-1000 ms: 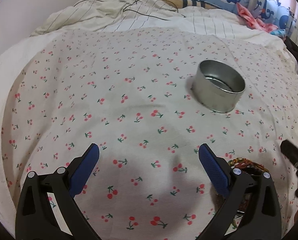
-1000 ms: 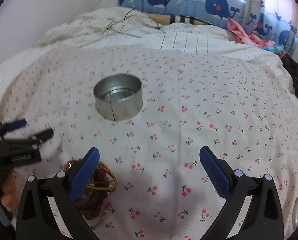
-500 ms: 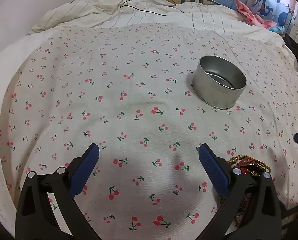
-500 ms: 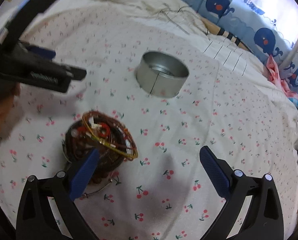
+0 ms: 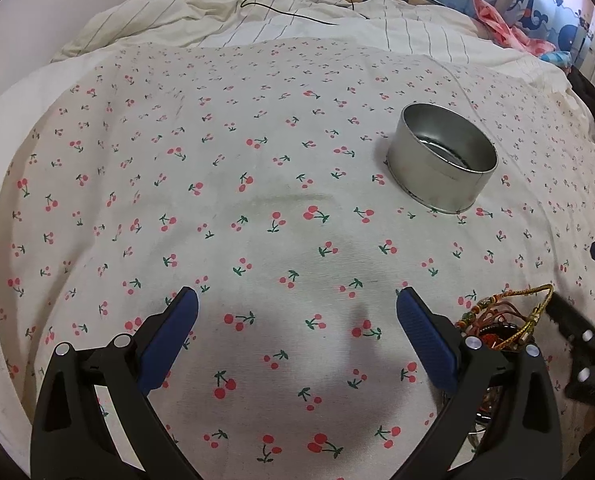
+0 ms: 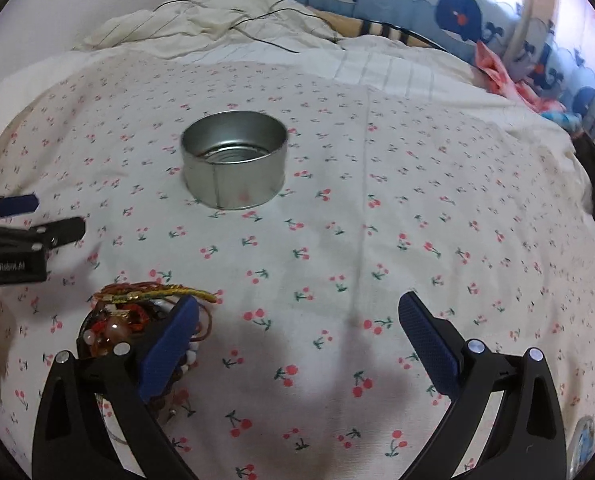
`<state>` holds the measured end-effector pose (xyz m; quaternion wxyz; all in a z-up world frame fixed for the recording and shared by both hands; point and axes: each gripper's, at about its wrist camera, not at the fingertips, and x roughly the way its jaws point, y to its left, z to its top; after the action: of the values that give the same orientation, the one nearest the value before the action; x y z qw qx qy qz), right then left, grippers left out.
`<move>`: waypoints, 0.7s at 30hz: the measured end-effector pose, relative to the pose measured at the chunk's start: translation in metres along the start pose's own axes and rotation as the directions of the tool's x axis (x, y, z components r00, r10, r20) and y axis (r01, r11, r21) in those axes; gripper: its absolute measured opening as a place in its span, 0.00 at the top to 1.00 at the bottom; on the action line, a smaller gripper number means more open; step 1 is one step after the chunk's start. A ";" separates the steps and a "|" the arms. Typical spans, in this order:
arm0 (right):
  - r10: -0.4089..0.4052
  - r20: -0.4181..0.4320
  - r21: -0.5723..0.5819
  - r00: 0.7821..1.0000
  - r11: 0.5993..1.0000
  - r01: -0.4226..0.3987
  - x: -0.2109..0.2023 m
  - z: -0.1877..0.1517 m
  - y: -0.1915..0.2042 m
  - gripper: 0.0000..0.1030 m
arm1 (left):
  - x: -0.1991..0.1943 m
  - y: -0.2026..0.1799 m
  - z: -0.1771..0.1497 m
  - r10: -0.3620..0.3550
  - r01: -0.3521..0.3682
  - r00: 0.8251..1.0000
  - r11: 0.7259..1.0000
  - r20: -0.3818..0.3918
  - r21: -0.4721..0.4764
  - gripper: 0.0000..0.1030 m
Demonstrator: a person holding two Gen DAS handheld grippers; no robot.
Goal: Organize jewelry
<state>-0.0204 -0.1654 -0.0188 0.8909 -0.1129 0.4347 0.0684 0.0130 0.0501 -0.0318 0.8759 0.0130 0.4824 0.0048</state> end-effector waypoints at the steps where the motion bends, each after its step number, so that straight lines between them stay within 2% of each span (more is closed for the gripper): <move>1: -0.019 0.000 -0.055 1.000 0.998 0.019 0.003 0.002 0.010 0.07 | -0.001 0.000 0.000 -0.002 0.002 1.000 1.000 0.001 0.000 0.07; 4: -0.017 0.035 -0.093 0.999 0.995 0.020 0.009 0.011 0.026 0.07 | -0.002 0.000 0.001 -0.005 0.005 1.000 1.000 0.004 0.000 0.07; 6: 0.022 0.046 -0.058 0.999 0.998 -0.019 0.015 0.023 0.028 0.07 | -0.003 0.002 0.001 -0.004 0.004 1.000 1.000 0.011 -0.006 0.07; 8: 0.012 0.059 0.019 0.998 1.000 -0.013 0.019 0.034 0.021 0.07 | -0.002 0.004 0.003 -0.002 0.002 1.000 1.000 0.010 -0.013 0.07; 11: 0.043 -0.005 0.092 0.999 0.995 -0.042 0.031 0.033 0.008 0.07 | -0.001 0.010 0.004 -0.012 0.012 1.000 0.999 0.004 -0.046 0.07; 14: 0.020 -0.063 0.105 0.998 0.994 -0.013 0.040 0.027 0.000 0.07 | 0.000 0.013 0.004 -0.030 0.030 1.000 0.998 -0.004 -0.063 0.07; 19: 0.149 -0.041 0.164 0.988 0.976 -0.141 0.027 0.023 -0.009 0.07 | 0.006 0.005 0.004 -0.039 0.039 0.999 0.999 -0.015 -0.031 0.07; 21: 0.122 -0.050 0.132 0.991 0.985 -0.115 0.020 0.017 -0.008 0.07 | 0.010 -0.001 0.005 -0.041 0.040 0.999 0.999 -0.019 -0.008 0.07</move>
<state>0.0064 -0.1680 -0.0230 0.8777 -0.0309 0.4696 0.0898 0.0226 0.0495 -0.0375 0.8711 -0.0003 0.4910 -0.0109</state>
